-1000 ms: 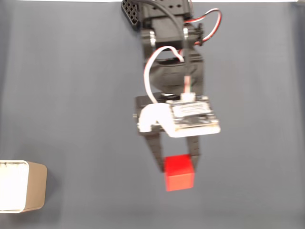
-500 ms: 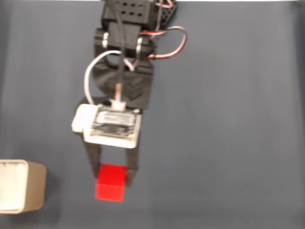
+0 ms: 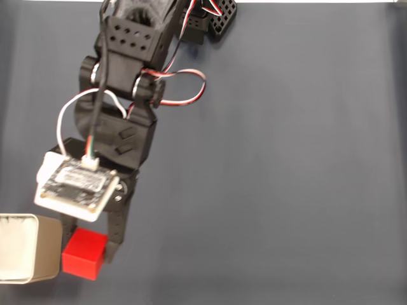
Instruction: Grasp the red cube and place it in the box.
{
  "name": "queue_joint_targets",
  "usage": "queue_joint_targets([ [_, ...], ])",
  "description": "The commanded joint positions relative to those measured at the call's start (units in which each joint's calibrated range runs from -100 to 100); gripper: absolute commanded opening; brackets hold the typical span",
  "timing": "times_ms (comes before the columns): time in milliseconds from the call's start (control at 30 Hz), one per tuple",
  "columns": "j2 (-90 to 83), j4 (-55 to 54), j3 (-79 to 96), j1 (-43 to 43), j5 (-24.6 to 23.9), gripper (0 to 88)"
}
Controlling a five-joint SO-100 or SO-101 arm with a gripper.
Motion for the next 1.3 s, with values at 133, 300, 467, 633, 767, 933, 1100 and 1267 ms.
queue_joint_targets([
  [133,4.0,-1.6,-8.0,2.3,0.4,4.5],
  [300,7.5,-1.8,-11.5,3.4,0.3,4.5],
  [467,10.5,-2.3,-14.4,4.9,0.3,4.5],
  [633,12.3,-3.0,-15.0,6.6,0.1,4.5],
  [767,14.0,-3.9,-15.9,7.9,-0.2,4.4],
  [933,16.0,-4.1,-17.8,9.3,-0.4,4.2],
  [1100,17.6,-4.7,-18.8,10.3,-0.4,4.2],
  [1267,19.4,-4.7,-20.5,11.1,-0.5,4.2],
])
